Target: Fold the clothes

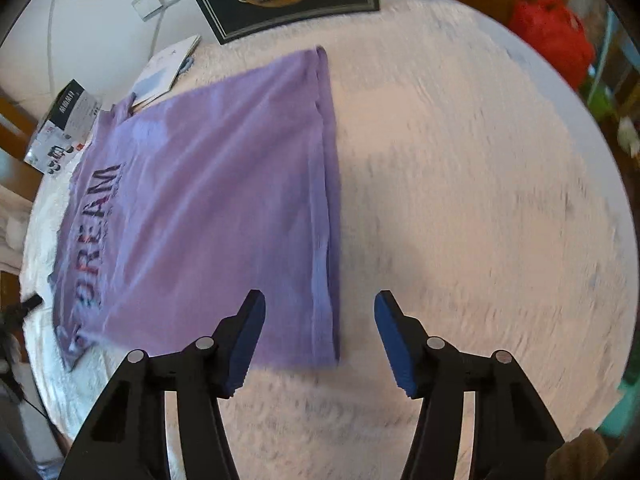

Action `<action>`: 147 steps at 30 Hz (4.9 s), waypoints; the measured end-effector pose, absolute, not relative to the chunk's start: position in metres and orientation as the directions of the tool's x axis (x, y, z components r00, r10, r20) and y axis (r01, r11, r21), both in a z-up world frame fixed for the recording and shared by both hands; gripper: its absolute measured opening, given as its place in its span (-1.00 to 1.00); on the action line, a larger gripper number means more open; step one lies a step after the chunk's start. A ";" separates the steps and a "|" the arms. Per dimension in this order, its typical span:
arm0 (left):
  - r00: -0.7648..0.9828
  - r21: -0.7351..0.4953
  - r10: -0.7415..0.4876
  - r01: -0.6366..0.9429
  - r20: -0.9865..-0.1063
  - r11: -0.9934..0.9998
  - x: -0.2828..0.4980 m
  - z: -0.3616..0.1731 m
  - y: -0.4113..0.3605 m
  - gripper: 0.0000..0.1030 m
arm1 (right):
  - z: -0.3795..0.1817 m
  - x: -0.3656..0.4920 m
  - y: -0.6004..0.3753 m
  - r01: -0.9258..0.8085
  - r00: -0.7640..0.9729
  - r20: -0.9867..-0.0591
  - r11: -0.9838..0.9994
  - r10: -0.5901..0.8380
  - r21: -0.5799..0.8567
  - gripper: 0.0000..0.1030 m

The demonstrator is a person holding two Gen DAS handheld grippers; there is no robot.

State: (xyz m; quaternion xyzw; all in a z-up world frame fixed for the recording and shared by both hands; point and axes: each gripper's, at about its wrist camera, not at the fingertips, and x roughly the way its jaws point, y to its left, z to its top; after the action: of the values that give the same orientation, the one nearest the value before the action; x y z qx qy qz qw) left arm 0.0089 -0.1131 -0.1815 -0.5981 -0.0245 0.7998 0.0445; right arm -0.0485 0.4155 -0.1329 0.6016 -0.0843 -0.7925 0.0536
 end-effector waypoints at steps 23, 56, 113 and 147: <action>-0.307 -0.068 0.061 0.011 -0.950 -0.998 0.043 -0.216 -0.078 -0.06 | -0.157 0.023 0.422 0.002 -0.242 -0.944 -0.973 -0.223 0.229 0.54; -0.429 -0.065 0.075 -0.038 -0.900 -0.997 0.102 -0.156 -0.090 -0.91 | -0.134 0.046 0.412 0.076 -0.254 -0.940 -0.974 -0.226 0.213 -0.18; -0.630 -0.003 0.106 -0.161 -0.770 -0.987 0.038 -0.053 -0.074 -0.95 | -0.174 0.014 0.351 0.251 -0.341 -0.915 -0.959 -0.214 0.131 0.32; -0.597 0.007 0.118 -0.203 -0.793 -0.979 -0.031 -0.055 -0.082 -0.95 | -0.181 0.000 0.339 0.230 -0.290 -0.929 -0.959 -0.230 0.165 -0.87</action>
State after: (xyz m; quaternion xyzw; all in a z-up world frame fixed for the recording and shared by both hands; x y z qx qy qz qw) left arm -0.0311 -0.0816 -0.0548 -0.4396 0.0483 0.8924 0.0897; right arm -0.0002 0.3387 -0.1805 0.5784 0.0003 -0.8031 0.1432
